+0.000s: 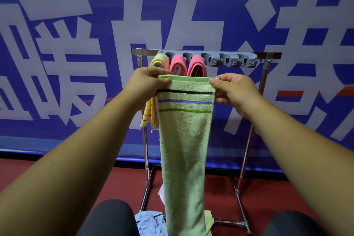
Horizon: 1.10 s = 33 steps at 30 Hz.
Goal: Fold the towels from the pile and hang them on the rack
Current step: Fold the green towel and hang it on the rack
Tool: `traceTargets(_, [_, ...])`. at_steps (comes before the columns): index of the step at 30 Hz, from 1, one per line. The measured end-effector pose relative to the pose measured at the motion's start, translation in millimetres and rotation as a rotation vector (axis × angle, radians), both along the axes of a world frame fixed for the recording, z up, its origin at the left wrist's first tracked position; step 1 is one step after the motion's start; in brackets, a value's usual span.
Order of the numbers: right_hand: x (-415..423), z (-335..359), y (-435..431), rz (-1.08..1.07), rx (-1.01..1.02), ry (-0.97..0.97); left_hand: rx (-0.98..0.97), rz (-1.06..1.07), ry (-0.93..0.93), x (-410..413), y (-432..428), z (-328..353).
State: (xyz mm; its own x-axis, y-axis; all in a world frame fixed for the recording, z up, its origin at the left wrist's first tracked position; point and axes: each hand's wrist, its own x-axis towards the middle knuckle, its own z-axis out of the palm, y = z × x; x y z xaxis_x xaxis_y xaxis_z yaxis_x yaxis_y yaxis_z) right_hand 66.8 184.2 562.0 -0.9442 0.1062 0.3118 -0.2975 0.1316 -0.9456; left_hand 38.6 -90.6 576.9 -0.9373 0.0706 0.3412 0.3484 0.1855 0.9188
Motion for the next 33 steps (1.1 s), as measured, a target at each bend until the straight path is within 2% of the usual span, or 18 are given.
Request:
traceTargets(3, [-3,6,-3,-0.008,-0.009,0.01,0.02,0.016,-0.005,1,0,5])
traceTargets(7, [-10,19,-10,0.029,-0.116,-0.006,0.057,0.062,0.02,-1,4,19])
traceTargets(14, [-12,41,-13,0.037,-0.212,-0.023,0.106,0.033,-0.015,-10,4,40])
traceTargets(25, [-32,36,-17,-0.023,-0.207,-0.082,0.142,0.15,-0.142,-25,12,35])
traceTargets(33, [-44,40,-26,-0.09,-0.224,-0.072,-0.016,0.317,-0.011,-35,25,31])
